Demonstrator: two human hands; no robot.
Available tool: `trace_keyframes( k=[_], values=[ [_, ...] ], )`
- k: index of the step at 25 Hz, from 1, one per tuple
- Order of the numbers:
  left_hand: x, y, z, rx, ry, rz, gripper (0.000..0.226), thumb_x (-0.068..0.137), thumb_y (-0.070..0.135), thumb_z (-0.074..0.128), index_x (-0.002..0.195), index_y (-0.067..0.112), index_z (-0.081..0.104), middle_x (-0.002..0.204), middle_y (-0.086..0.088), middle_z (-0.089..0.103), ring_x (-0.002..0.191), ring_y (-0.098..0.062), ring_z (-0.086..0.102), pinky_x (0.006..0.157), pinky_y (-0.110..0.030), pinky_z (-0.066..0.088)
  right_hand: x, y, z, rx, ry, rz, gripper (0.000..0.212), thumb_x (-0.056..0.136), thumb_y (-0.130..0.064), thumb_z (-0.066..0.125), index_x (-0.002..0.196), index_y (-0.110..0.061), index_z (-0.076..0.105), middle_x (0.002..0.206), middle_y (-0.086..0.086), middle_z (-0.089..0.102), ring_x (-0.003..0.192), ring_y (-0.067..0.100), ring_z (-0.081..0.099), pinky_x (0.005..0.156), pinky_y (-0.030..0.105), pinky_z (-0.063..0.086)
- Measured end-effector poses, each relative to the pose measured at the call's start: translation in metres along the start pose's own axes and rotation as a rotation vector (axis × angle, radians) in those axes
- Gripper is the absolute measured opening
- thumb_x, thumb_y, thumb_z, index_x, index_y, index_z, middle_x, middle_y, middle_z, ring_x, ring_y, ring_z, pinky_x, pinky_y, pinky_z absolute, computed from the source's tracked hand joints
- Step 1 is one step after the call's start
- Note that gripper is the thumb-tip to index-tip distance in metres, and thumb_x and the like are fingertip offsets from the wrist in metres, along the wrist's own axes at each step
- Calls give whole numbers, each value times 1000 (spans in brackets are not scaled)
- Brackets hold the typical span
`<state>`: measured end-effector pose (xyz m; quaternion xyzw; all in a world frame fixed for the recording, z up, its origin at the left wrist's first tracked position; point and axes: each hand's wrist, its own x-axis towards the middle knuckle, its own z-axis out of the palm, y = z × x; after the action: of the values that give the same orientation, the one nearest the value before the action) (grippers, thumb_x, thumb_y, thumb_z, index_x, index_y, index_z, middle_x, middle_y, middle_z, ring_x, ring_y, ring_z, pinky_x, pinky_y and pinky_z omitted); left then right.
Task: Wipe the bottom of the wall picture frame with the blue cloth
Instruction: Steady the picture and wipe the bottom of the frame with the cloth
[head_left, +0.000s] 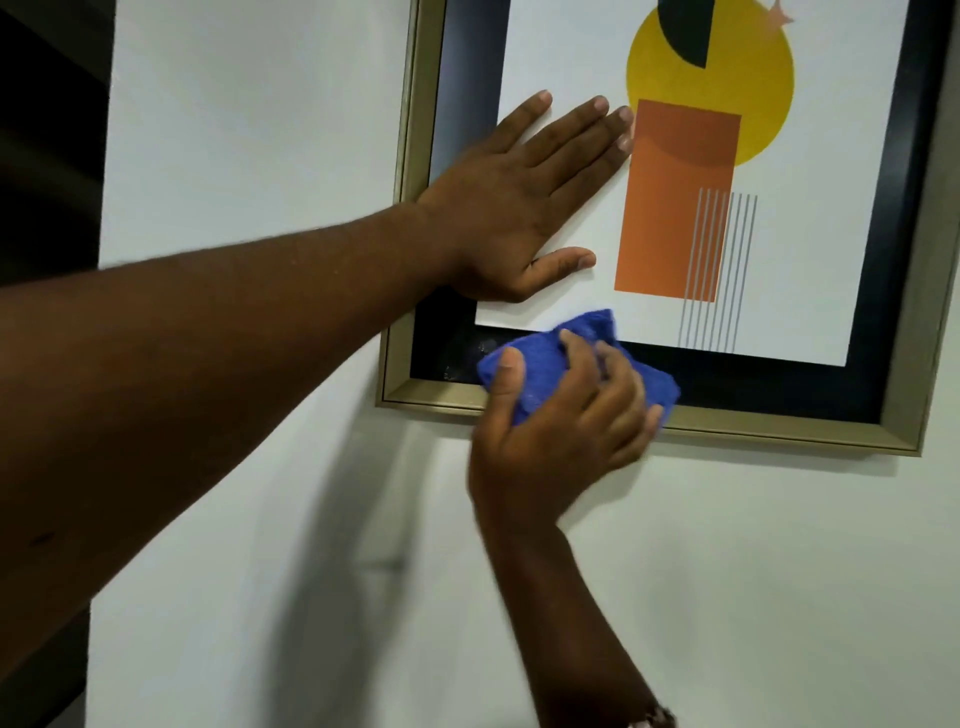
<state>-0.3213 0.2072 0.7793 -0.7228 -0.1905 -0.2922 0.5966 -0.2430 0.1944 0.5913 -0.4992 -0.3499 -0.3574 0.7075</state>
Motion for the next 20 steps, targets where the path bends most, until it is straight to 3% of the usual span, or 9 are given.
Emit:
trace_keyframes(
  k=[3,7,11,13,16,20],
  values=[
    [0,-1,-3,2,-18,14,86,93,64,15,154,6,4,165,-16,5,153,-31,3,123,-54,8,-11,12,-7,56,-76,-222,47,93,-54,47,125,-19,51,132,9,59,131,29,47,119,52,21],
    [-4,-8,-4,26,-43,35,84,93,64,15,155,8,2,165,-15,4,153,-30,2,123,-55,7,-4,-8,-1,-2,-65,-54,44,94,-54,45,123,-22,54,129,12,57,128,31,46,116,55,24],
    [-1,-11,-9,16,-80,67,83,93,65,15,155,11,2,166,-14,3,153,-30,2,122,-57,7,-7,-3,-6,-13,-144,-260,41,94,-54,46,120,-25,60,127,12,58,125,30,47,114,55,28],
    [-2,-11,-10,22,-96,55,83,93,64,15,155,11,1,166,-14,2,153,-30,1,122,-57,6,-4,9,-12,14,-148,-206,39,93,-52,50,118,-24,61,126,12,59,125,31,49,113,56,29],
    [0,-10,-13,23,-125,53,84,93,64,15,155,11,-1,166,-14,0,153,-31,-1,122,-57,5,-8,-27,-5,-26,-137,-48,35,93,-49,52,114,-22,61,123,13,61,122,33,52,113,56,31],
    [0,-7,-11,37,-128,37,83,93,64,15,155,11,-2,166,-13,-1,153,-30,-2,123,-57,5,-21,-59,3,-56,-179,-136,31,94,-47,51,112,-23,62,121,14,64,118,34,57,110,57,37]
  ],
)
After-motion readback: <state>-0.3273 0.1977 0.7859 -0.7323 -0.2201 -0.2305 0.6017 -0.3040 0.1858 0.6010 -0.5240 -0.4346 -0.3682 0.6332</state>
